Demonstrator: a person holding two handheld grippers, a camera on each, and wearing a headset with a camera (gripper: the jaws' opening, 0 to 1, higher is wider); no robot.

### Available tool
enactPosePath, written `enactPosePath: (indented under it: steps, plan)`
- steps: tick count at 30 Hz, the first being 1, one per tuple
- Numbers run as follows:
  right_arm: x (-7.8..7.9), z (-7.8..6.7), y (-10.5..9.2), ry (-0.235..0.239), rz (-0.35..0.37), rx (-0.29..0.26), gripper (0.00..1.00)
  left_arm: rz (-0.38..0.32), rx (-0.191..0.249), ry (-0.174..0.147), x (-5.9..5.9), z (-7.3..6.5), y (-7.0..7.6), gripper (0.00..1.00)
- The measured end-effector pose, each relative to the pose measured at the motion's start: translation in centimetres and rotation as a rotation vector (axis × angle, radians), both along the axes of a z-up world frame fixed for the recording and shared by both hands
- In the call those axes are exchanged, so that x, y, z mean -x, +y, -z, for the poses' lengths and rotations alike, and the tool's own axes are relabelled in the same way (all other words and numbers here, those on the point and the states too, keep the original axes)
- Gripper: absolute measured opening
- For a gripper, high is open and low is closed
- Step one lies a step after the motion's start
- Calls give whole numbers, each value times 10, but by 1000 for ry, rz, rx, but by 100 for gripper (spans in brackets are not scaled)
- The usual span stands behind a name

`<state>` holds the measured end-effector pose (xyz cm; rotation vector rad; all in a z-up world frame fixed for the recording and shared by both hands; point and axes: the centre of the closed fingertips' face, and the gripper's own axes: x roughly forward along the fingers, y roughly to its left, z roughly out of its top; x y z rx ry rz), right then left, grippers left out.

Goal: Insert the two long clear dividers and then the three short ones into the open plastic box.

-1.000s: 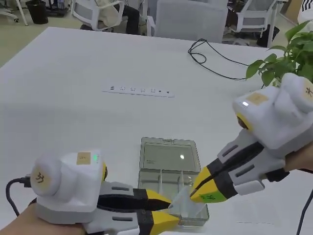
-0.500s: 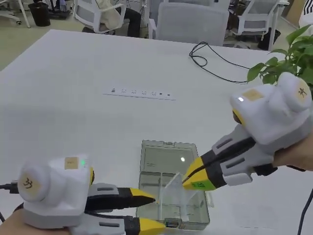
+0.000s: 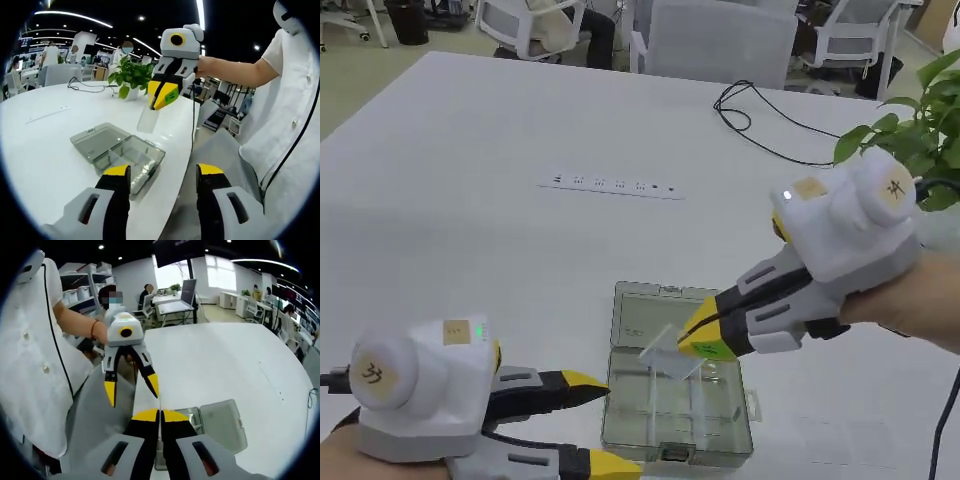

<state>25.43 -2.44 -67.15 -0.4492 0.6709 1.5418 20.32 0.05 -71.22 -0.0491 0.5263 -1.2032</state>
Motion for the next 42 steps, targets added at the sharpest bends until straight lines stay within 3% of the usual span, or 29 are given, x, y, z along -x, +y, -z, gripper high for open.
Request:
enactPosePath:
  steps: [15,24,32,42]
  plan:
    - [-18,42,11,-11,19,48,3,-38,-68,-14,-4,20,15,71]
    - [-24,62,16,-10,34,57,3,-36,-97,-5,-2,30,20,79]
    - [-27,76,18,-10,39,72,3,-46,-91,-9,-4,32,21,86]
    - [-27,86,16,-16,39,101,3,-48,-81,-8,-5,32,21,86]
